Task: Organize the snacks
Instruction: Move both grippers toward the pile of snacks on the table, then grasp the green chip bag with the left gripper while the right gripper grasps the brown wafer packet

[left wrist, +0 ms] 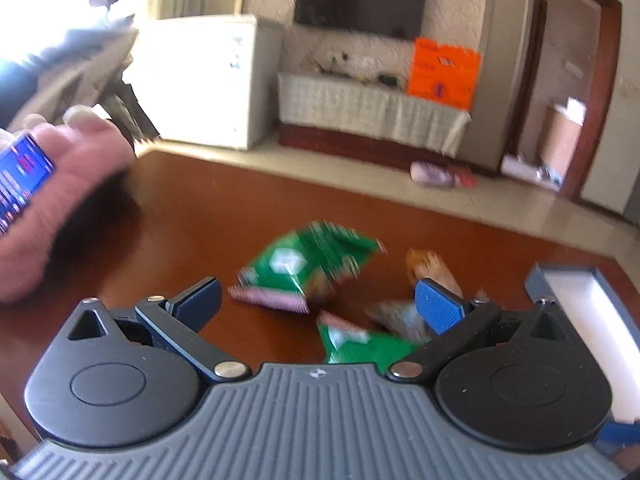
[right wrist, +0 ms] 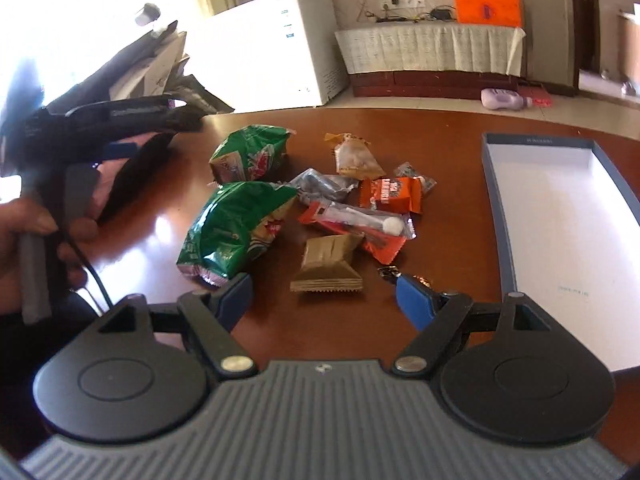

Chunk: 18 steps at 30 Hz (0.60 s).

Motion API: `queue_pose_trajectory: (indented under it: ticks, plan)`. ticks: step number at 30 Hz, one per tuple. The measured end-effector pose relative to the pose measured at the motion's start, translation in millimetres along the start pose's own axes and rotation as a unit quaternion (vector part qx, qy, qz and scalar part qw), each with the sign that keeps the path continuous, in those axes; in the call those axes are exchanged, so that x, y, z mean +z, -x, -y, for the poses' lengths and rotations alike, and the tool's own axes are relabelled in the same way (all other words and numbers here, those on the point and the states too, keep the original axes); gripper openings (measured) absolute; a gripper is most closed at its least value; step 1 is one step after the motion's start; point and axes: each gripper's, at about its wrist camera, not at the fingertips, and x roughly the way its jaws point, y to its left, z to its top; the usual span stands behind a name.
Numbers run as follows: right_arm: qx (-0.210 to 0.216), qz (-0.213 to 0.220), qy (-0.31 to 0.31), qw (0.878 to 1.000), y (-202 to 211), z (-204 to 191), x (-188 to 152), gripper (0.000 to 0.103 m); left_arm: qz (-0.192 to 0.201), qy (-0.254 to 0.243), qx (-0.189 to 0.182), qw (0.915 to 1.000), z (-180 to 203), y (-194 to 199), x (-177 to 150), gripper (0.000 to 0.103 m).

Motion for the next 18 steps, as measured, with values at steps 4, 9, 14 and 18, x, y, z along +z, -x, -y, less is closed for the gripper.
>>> queue_pose_trajectory:
  ticks: [4, 9, 14, 18]
  plan:
    - [-0.007, -0.005, 0.02, 1.0, -1.7, -8.2, -2.5, 0.081, 0.011, -0.04, 0.003, 0.9991, 13.1, 1.3, -1.5, 0.103]
    - [-0.012, -0.013, 0.026, 1.0, -10.6, -11.9, -4.3, 0.081, 0.002, -0.052, 0.009, 0.9986, 19.3, -4.8, -4.5, 0.103]
    - [-0.015, -0.007, 0.021, 1.0, -11.2, -11.0, -5.5, 0.081, 0.001, -0.073, 0.002, 0.9973, 26.4, -3.2, -8.0, 0.103]
    - [-0.015, -0.004, 0.011, 1.0, -11.9, -9.1, -5.0, 0.081, -0.006, -0.084, -0.002, 0.9964, 29.3, -6.1, -11.6, 0.103]
